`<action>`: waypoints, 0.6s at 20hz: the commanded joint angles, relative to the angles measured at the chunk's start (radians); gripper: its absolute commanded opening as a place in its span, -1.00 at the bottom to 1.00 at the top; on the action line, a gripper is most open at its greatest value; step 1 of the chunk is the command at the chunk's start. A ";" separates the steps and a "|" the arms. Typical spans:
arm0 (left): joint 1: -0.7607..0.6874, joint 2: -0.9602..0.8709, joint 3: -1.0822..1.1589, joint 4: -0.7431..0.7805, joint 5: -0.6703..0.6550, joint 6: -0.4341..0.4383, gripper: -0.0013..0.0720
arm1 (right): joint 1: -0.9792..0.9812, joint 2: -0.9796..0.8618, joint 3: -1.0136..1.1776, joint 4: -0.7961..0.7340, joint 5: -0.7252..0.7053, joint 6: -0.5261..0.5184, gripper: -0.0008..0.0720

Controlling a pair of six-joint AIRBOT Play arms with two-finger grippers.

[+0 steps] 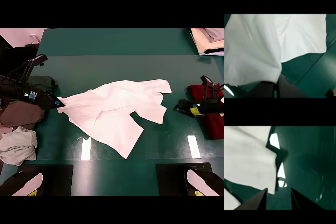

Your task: Fold the shirts.

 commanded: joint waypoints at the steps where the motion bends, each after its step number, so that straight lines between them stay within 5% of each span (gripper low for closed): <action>1: 0.000 0.001 -0.004 0.003 0.003 -0.001 -0.90 | -0.097 -0.003 -0.089 0.080 0.109 -0.159 -0.02; 7: 0.000 0.001 -0.004 0.003 0.057 -0.046 -0.90 | -0.063 -0.055 -0.254 0.322 -0.071 -0.228 -0.02; 12: 0.000 0.001 -0.004 0.004 0.054 -0.046 -0.90 | 0.047 -0.152 -0.252 0.342 -0.158 -0.227 -0.02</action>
